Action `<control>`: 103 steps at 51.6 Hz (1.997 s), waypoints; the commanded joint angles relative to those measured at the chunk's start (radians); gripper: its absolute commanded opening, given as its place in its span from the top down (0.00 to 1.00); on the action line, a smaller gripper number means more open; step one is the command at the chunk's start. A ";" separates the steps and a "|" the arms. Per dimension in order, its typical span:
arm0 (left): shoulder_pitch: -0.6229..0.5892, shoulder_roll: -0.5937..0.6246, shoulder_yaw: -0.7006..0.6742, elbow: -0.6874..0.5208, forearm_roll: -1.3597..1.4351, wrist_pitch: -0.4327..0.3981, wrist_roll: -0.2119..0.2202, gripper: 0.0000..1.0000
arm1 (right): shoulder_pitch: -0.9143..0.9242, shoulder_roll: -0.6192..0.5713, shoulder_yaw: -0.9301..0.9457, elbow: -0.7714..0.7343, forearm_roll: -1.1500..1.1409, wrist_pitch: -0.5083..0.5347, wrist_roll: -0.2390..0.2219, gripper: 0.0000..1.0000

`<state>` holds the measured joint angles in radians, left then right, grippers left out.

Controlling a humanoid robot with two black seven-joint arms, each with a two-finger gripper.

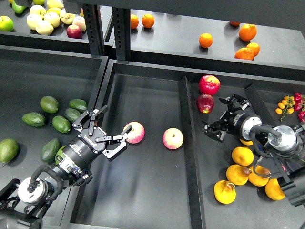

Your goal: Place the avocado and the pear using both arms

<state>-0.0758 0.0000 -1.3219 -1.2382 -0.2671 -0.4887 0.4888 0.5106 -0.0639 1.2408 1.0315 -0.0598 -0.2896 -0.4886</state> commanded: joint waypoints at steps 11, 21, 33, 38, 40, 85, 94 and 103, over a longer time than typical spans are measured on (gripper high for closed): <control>-0.033 0.000 -0.003 0.003 0.012 0.000 0.000 0.01 | -0.089 0.064 0.035 -0.199 0.000 0.481 0.000 0.01; -0.062 0.000 0.006 0.074 0.012 0.000 0.000 0.01 | -0.142 0.064 0.061 -0.200 0.009 0.676 0.000 0.01; -0.065 0.000 0.003 0.134 0.000 0.000 -0.003 0.01 | -0.239 0.064 0.114 -0.203 0.107 0.778 0.000 0.01; -0.064 0.000 0.001 0.140 -0.003 0.000 -0.003 0.01 | -0.262 0.064 0.123 -0.203 0.215 0.778 0.000 0.01; -0.062 0.000 0.001 0.143 -0.006 0.000 -0.003 0.01 | -0.274 0.064 0.123 -0.205 0.250 0.778 0.000 0.01; 0.039 0.000 0.006 0.002 -0.038 0.000 -0.003 0.01 | -0.483 0.064 0.038 0.030 0.308 0.778 0.383 0.01; 0.047 0.000 0.007 -0.061 -0.034 0.000 -0.006 0.01 | -0.483 0.064 0.026 0.105 0.354 0.752 0.390 0.01; 0.048 0.000 0.009 -0.063 -0.023 0.000 -0.024 0.01 | -0.468 0.064 -0.009 0.131 0.391 0.688 0.390 0.01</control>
<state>-0.0290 0.0000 -1.3134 -1.2972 -0.2969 -0.4887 0.4798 0.0333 -0.0001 1.2553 1.1433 0.3168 0.4286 -0.0972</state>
